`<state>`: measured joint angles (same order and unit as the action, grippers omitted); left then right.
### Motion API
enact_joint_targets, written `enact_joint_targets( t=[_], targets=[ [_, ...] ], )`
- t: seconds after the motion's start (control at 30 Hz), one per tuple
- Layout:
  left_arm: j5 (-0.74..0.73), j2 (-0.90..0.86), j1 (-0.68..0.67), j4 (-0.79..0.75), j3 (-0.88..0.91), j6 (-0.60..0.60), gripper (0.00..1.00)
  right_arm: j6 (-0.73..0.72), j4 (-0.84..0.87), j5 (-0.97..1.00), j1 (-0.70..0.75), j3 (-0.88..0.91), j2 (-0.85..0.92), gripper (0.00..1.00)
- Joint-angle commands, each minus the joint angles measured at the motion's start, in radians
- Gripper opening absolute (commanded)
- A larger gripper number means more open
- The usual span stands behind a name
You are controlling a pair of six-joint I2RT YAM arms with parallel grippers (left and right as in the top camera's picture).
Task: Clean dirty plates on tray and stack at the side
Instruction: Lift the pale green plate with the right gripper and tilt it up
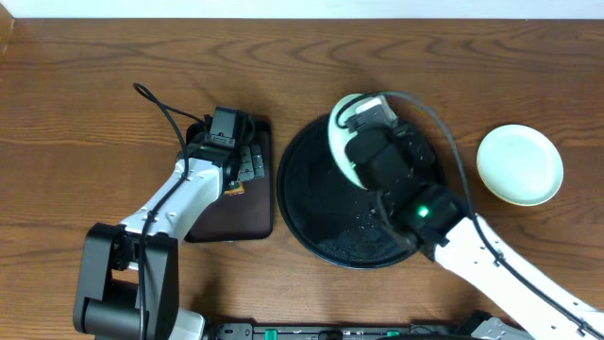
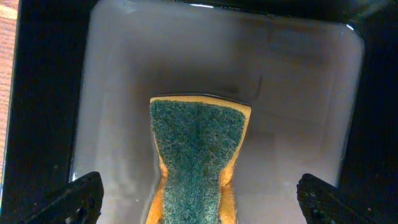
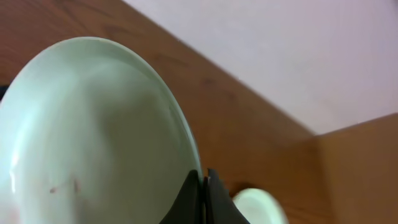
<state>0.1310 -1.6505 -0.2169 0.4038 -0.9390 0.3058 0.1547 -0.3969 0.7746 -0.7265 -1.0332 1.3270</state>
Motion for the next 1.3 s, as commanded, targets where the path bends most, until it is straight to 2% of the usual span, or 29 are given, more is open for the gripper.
enact_joint_targets(
  t=[0.0,0.17,0.47,0.73,0.83,0.93,1.2,1.27],
  targets=[
    [0.012,-0.005,0.005,0.002,0.008,-0.009,1.0,-0.091,-0.002,-0.304,0.077,-0.018,0.004,0.01],
    [0.012,-0.005,0.005,0.002,0.008,-0.009,1.0,-0.091,-0.005,-0.468,0.166,-0.018,0.003,0.01],
    [0.012,-0.005,0.005,0.002,0.008,-0.009,1.0,-0.117,-0.037,-0.642,0.282,-0.018,0.003,0.01],
    [0.011,-0.005,0.004,0.006,0.008,-0.009,1.0,-0.117,-0.066,-0.652,0.298,-0.018,0.003,0.01],
    [0.011,-0.005,0.004,0.006,0.008,-0.008,0.93,-0.117,-0.089,-0.652,0.307,-0.018,0.003,0.01],
    [0.008,-0.005,0.004,0.005,0.026,0.036,0.91,-0.117,-0.12,-0.652,0.323,-0.018,0.004,0.01],
    [0.012,-0.005,0.004,-0.006,0.049,0.039,0.93,-0.136,-0.133,-0.653,0.343,-0.018,0.004,0.01],
    [0.012,-0.005,0.004,-0.006,0.049,0.039,1.0,-0.14,-0.134,-0.653,0.353,-0.018,0.004,0.01]
  ],
)
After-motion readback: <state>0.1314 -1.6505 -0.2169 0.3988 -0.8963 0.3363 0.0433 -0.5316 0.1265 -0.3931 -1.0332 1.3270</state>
